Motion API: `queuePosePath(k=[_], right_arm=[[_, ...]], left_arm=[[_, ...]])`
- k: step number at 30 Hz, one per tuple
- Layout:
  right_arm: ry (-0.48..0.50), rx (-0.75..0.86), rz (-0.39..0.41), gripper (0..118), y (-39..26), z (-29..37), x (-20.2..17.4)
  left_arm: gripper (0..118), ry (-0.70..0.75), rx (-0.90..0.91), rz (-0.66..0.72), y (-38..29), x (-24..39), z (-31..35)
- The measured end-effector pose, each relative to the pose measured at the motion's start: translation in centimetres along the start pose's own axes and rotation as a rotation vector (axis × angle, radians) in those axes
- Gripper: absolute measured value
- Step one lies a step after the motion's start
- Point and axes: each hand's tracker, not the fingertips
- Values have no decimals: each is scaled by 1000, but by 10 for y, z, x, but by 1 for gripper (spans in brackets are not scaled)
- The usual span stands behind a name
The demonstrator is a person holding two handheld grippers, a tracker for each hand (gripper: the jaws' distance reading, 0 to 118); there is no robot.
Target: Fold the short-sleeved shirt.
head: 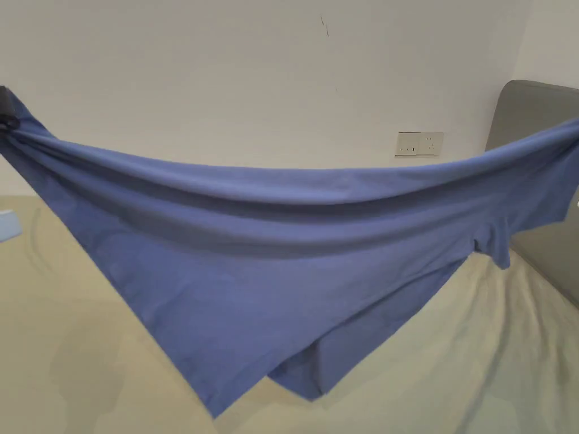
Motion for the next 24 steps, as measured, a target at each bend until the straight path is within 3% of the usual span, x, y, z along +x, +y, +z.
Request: queuePosePath(k=[5,8,11,14,18,21,24], right_arm=[[-21,17,24,2,2,-10,0],[-29,-9,22,2,-28,-16,14],[-25,-92,33,2,-69,-15,32],[-72,-191,44,2,-120,-6,53],[-112,-372,-17,2,-183,-13,82],[-81,-495,80,2,-223,-10,89],[21,-653,133,2,-254,7,91]], left_arm=[[2,15,25,-225,-8,33,-19],[2,-23,9,-170,-42,37,-16],[2,6,-91,-223,-76,29,-37],[2,25,-150,-176,-115,13,-43],[2,24,-253,-131,-162,-24,-62],[2,19,-310,-165,-198,-38,-58],[2,-13,-413,-253,-236,-54,-35]])
